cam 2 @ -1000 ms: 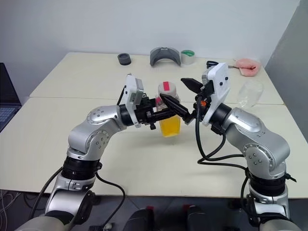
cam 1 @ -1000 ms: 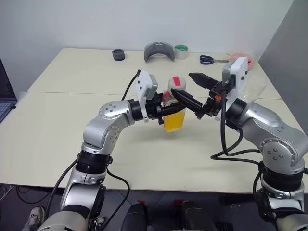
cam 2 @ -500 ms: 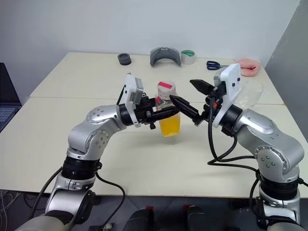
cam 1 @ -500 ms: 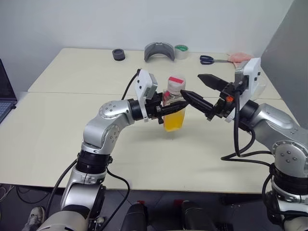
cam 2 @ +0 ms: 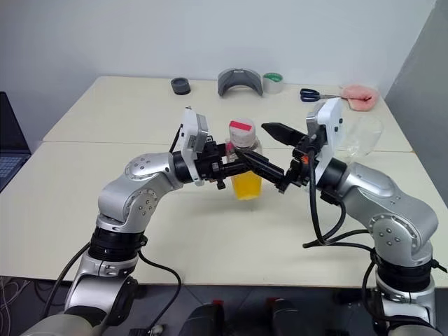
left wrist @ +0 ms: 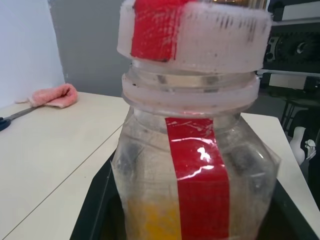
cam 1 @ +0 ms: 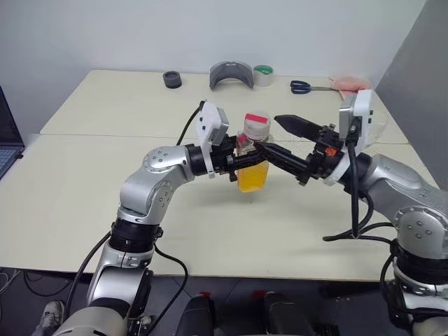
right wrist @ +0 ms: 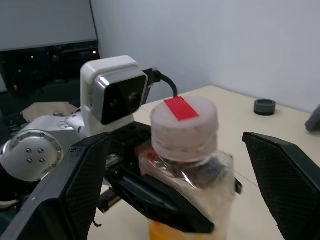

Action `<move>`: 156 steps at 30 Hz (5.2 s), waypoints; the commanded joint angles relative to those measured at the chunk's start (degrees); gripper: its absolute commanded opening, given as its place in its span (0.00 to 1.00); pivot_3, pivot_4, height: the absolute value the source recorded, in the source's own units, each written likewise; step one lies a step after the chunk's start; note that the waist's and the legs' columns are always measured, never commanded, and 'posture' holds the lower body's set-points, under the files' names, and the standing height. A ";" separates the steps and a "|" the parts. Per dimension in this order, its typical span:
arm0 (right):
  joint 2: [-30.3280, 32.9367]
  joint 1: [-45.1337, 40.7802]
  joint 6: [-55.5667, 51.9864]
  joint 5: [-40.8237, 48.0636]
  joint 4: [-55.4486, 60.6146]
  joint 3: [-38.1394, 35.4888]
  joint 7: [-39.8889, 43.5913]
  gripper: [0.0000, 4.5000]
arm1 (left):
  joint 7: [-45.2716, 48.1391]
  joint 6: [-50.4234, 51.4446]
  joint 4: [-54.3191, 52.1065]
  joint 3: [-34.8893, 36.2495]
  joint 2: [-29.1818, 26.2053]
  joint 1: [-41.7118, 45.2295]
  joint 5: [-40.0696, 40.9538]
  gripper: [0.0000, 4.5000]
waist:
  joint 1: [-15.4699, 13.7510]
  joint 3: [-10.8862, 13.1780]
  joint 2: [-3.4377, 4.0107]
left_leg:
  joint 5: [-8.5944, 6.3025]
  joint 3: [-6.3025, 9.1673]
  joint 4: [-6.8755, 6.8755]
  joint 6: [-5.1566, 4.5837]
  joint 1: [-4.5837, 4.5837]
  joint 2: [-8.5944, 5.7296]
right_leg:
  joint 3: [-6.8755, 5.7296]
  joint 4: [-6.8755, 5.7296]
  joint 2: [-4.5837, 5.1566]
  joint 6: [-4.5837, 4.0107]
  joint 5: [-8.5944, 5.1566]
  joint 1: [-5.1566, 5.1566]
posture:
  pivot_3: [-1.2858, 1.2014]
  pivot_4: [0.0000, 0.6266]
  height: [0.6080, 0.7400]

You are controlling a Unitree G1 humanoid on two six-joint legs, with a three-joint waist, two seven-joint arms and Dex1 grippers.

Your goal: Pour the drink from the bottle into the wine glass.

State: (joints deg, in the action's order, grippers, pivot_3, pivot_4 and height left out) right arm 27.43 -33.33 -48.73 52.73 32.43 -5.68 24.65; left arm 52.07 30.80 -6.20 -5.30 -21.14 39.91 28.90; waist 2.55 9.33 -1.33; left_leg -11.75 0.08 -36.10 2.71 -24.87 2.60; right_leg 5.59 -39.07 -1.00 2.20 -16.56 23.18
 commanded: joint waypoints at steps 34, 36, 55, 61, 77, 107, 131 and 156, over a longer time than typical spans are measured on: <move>-4.25 -9.26 6.49 -4.44 -6.34 0.34 3.29 0.42 | 0.37 -0.39 -4.22 -0.03 -0.05 0.04 1.27 0.39 | -0.05 0.00 0.00 | 0.00 0.00 0.00 0.00 0.00 0.01 | -0.01 0.00 0.01 -0.01 0.01 0.00 | 0.52 0.24 1.00; -3.45 -9.78 5.66 -2.68 -6.86 -0.25 4.39 0.42 | 0.44 -0.27 -4.37 -0.05 0.00 -0.07 1.37 0.39 | -0.06 0.00 0.00 | 0.00 0.00 0.00 0.00 0.00 0.00 | -0.01 0.00 0.01 -0.01 0.01 0.00 | 0.52 0.24 1.00; 4.57 -17.89 5.40 -2.38 -19.24 0.32 24.66 0.42 | 2.80 2.34 -6.24 -0.11 -1.54 0.09 4.87 0.39 | -0.03 0.00 0.00 | 0.00 0.00 -0.01 0.00 0.00 0.01 | -0.02 0.00 0.00 -0.01 0.01 0.00 | 0.52 0.24 1.00; 4.90 -19.65 9.12 -6.00 -20.61 0.72 26.26 0.42 | 2.84 2.61 -6.48 -0.26 -1.96 0.04 5.58 0.39 | -0.05 0.00 0.00 | 0.00 0.00 -0.01 0.00 0.00 0.00 | -0.02 0.00 0.01 -0.01 0.01 0.00 | 0.52 0.24 1.00; 4.73 -22.68 1.25 0.42 -22.92 -3.37 22.02 0.42 | 3.74 2.28 -5.96 -0.78 -1.98 0.30 5.66 0.39 | -0.16 0.00 0.00 | 0.00 0.00 -0.02 0.00 0.00 0.01 | -0.02 -0.01 0.02 -0.02 0.01 0.00 | 0.52 0.24 1.00; 4.13 -19.48 -8.56 9.79 -18.27 -4.60 14.07 0.42 | 4.97 -1.09 -5.61 -1.90 -1.91 -0.06 3.13 0.39 | -0.16 0.01 0.01 | 0.00 -0.01 -0.01 0.00 0.00 0.01 | -0.01 0.00 0.00 -0.02 0.01 0.00 | 0.52 0.24 1.00; 0.62 28.87 15.53 -25.97 -0.23 -1.31 -12.09 0.42 | -2.46 1.32 -8.95 2.48 -2.81 -2.95 4.21 0.39 | -0.49 -0.01 -0.01 | 0.00 -0.04 -0.01 0.00 0.02 0.00 | 0.06 -0.01 0.00 0.11 -0.06 0.00 | 0.52 0.24 1.00; -10.09 33.68 17.88 -34.82 -2.22 -0.99 -15.49 0.99 | -3.17 0.05 -8.17 2.11 -2.05 -2.29 3.42 0.39 | -0.57 -0.02 0.00 | 0.00 -0.04 -0.01 0.01 0.04 -0.01 | 0.06 -0.02 -0.01 0.06 -0.04 -0.02 | 0.52 0.24 1.00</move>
State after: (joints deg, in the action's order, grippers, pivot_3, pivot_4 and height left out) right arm 16.13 0.80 -30.14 16.04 25.33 -5.63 6.99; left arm 49.11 32.23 -13.52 -4.26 -23.13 35.73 32.35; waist 1.99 9.31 -1.33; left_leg -11.75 0.04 -36.12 2.72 -24.83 2.59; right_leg 5.65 -39.09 -1.00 2.27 -16.60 23.16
